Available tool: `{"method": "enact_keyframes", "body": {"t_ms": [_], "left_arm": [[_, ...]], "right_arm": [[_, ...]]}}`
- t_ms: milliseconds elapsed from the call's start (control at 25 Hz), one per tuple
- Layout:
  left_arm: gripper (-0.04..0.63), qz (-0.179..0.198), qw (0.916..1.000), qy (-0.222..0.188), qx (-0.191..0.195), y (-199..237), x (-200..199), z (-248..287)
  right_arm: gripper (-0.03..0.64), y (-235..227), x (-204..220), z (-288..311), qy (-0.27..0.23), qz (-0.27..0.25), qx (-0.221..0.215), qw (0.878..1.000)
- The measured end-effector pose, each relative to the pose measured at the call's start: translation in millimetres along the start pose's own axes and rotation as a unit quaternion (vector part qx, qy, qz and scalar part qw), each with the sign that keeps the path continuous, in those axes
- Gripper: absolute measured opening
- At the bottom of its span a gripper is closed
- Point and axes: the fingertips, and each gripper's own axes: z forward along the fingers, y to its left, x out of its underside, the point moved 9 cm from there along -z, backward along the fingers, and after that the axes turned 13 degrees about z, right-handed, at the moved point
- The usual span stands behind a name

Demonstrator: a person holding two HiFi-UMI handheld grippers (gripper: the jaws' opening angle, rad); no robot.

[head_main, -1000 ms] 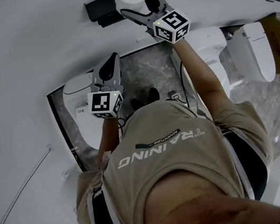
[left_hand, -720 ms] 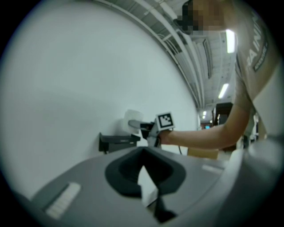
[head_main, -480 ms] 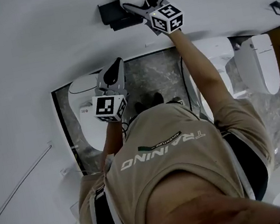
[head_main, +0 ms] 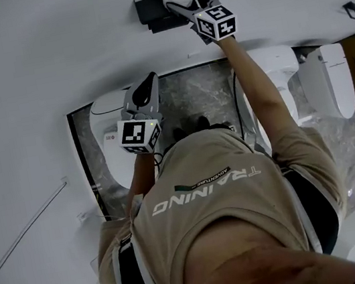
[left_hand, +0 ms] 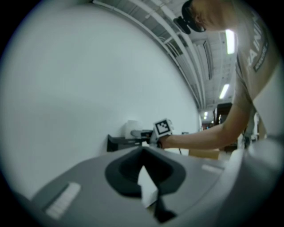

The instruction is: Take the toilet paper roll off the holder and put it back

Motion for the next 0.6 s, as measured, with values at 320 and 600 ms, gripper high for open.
{"method": "enact_keyframes", "body": {"t_ms": [320,600], "left_arm": [[0.000,0.001,0.9993,-0.007,0.038,-1,12,-20],[0.000,0.004,0.9992,-0.018,0.034,-36,4,-40]], "right_arm": [[0.336,34,7,-69,-0.033,0.008,0.031,0.999],[0.334,93,16,-157,-0.076,0.042,-0.017,0.996]]}}
